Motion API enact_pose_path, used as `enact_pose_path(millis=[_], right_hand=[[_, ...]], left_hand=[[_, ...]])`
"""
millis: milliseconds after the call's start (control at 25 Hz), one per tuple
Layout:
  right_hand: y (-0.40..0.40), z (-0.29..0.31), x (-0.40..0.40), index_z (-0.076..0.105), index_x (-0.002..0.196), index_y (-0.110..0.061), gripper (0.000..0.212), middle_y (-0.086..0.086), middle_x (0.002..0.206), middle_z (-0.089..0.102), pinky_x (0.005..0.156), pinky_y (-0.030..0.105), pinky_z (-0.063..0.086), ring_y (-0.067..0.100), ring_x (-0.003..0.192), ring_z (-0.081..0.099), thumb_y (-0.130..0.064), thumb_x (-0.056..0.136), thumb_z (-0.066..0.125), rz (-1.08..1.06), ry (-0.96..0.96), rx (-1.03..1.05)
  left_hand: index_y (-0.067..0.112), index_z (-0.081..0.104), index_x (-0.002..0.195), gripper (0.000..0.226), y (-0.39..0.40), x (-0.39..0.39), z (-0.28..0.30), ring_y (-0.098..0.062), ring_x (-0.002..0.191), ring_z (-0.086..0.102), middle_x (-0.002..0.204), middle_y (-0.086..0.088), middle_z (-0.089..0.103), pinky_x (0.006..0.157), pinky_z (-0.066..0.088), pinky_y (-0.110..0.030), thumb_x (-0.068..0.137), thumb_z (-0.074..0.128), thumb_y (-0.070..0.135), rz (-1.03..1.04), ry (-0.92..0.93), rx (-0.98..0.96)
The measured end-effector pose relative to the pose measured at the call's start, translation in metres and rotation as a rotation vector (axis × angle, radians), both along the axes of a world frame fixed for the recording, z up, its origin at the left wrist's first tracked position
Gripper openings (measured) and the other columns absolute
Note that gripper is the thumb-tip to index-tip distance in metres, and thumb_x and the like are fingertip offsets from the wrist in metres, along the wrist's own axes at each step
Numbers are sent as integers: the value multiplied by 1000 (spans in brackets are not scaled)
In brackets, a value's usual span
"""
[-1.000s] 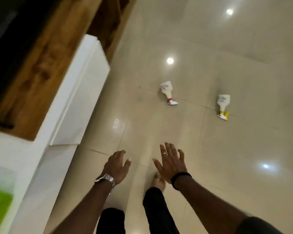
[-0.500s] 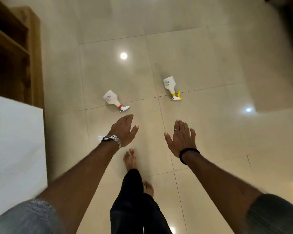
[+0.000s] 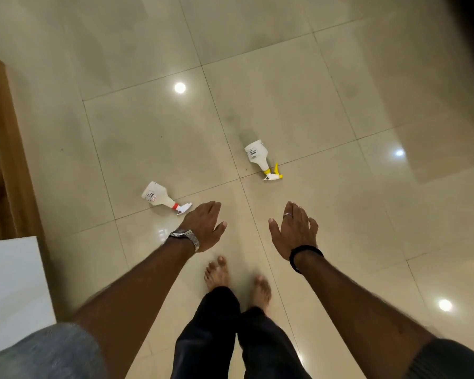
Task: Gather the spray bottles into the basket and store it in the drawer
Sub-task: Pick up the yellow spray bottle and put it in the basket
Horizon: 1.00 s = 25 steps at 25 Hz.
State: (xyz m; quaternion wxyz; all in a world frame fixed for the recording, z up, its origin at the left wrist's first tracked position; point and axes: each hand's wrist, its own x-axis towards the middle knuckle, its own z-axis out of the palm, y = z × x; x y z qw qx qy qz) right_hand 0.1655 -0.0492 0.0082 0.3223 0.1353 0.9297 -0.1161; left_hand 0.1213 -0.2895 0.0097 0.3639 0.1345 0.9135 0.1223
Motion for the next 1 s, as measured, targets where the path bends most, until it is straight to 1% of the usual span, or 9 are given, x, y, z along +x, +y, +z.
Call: enact_pose_path(millis=[160,280,400,480,600,720,840,920,1000], right_hand=[[9,-23,-56,13,158,-5,73,9,166,17,121,49,15,22,152,15,-48,102,30,-62,-20,-60],[18,-59,-105,14,158,-5,73,9,166,17,121,49,17,22,152,17,-48,101,31,-136,-76,-115],[25,-108,-143,16,157,-5,73,8,164,23,120,47,20,23,150,22,-48,101,34,-237,-102,-152],[31,-148,-172,21,156,-6,71,8,161,28,117,47,24,24,148,27,-49,101,35,-324,-133,-174],[34,-199,-202,36,148,-10,62,8,149,43,110,46,30,28,137,41,-49,100,37,-483,-193,-203],[29,-237,-226,52,134,-10,51,12,137,54,107,44,37,33,125,52,-46,100,38,-719,-283,-268],[19,-271,-251,55,132,-5,50,17,135,58,102,38,41,36,123,55,-41,104,35,-1002,-354,-409],[15,-296,-271,52,136,-5,51,15,139,55,100,42,43,36,126,53,-40,105,31,-1270,-405,-521],[8,-319,-284,53,135,-13,51,8,137,53,92,48,51,30,122,55,-44,103,30,-1583,-461,-687]], left_hand=[[10,31,145,59,10,-60,-21,-27,140,39,152,-9,40,108,41,-43,98,41,43,-43,12,-28],[11,29,147,60,32,-118,-49,-27,142,36,154,-8,37,108,39,-44,98,40,44,-38,0,-30],[11,30,147,59,58,-172,-91,-27,142,36,153,-9,38,109,38,-44,98,41,42,-61,19,-29],[10,32,146,58,80,-208,-131,-28,140,38,151,-10,40,108,39,-44,98,42,40,-85,22,-13],[10,30,147,59,109,-238,-185,-28,142,36,155,-10,37,109,38,-43,97,42,39,-136,12,-6],[13,27,150,61,130,-257,-228,-29,147,28,159,-10,29,114,33,-43,98,41,40,-223,3,-40],[13,27,150,61,148,-280,-267,-31,152,16,163,-11,20,118,27,-44,97,41,39,-356,68,-62],[12,28,150,59,160,-299,-294,-33,154,8,165,-13,14,120,24,-46,97,40,37,-440,110,-80],[13,29,149,58,170,-314,-321,-34,153,10,165,-13,14,119,25,-47,98,37,37,-480,113,-90]])
